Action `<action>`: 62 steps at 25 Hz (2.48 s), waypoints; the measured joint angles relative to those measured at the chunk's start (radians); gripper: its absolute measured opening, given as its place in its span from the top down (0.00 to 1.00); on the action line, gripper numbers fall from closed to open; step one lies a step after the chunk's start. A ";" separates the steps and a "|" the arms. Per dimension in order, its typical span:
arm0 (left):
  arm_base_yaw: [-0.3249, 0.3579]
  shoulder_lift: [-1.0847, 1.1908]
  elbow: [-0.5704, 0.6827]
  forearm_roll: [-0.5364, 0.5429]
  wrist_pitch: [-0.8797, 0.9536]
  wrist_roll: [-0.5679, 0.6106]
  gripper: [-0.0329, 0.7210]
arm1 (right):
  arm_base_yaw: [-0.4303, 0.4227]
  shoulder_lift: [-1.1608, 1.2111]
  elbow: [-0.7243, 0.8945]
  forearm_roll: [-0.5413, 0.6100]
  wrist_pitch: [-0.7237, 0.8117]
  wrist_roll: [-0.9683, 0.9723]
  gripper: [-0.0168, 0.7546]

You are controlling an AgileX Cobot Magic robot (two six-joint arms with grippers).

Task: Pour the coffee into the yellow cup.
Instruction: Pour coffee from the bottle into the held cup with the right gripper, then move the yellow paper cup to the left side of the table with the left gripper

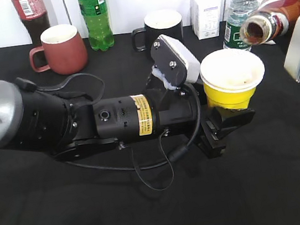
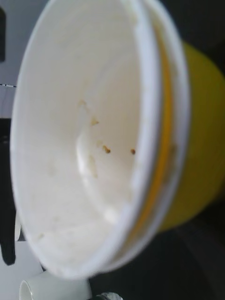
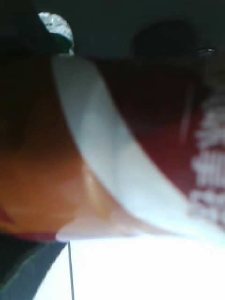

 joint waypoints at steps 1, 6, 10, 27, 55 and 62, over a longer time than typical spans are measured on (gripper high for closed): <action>0.000 0.000 0.000 0.000 0.000 0.000 0.36 | 0.000 0.000 0.000 0.001 0.000 -0.017 0.29; 0.000 0.000 0.000 0.000 0.000 0.000 0.36 | 0.000 0.000 0.000 0.008 0.001 -0.058 0.29; 0.000 0.000 0.000 0.003 0.000 0.000 0.36 | 0.000 0.000 -0.030 0.011 0.001 -0.067 0.29; 0.000 0.000 0.000 0.012 -0.015 -0.001 0.36 | 0.000 0.000 -0.037 0.021 0.000 -0.146 0.29; 0.020 0.000 0.000 0.015 -0.003 -0.001 0.36 | 0.000 0.000 -0.037 -0.090 -0.001 0.541 0.29; 0.200 0.000 0.000 0.017 0.008 -0.001 0.36 | 0.000 0.000 -0.037 -0.090 -0.001 0.983 0.29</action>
